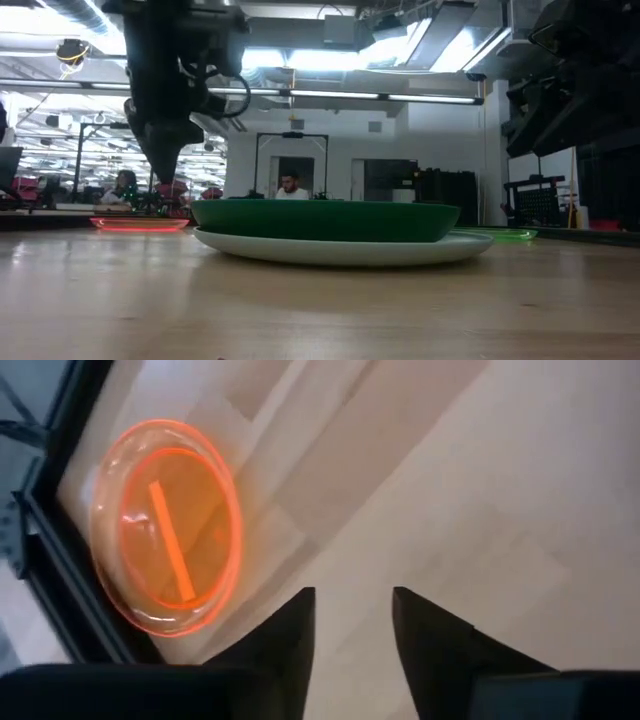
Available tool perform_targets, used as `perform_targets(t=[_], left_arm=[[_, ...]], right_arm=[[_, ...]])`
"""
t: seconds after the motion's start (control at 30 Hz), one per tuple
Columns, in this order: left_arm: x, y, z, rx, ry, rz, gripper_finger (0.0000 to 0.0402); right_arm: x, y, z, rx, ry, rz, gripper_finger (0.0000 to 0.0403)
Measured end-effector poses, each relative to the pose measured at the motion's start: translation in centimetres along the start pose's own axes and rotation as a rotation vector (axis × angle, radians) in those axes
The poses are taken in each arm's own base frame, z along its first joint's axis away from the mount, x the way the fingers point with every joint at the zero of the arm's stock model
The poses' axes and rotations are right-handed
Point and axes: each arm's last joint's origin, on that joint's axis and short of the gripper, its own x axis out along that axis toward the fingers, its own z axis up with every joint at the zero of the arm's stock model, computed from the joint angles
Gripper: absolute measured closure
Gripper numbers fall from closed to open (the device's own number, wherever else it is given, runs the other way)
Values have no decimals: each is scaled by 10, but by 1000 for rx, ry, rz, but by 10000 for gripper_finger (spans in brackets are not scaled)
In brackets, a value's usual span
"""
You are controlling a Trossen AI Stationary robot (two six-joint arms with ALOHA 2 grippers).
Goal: Stack plastic plates
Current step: Stack the orange transparent plate on top of the transparent green plate
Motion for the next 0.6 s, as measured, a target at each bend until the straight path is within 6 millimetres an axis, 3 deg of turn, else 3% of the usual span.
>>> perform_targets(t=[0.17, 0.6], left_arm=[[5, 10, 3, 1, 37, 44, 245], [13, 20, 11, 22, 59, 49, 243]], right_arm=[[0, 0, 0, 0, 1, 0, 253], [0, 0, -1, -2, 7, -1, 253]])
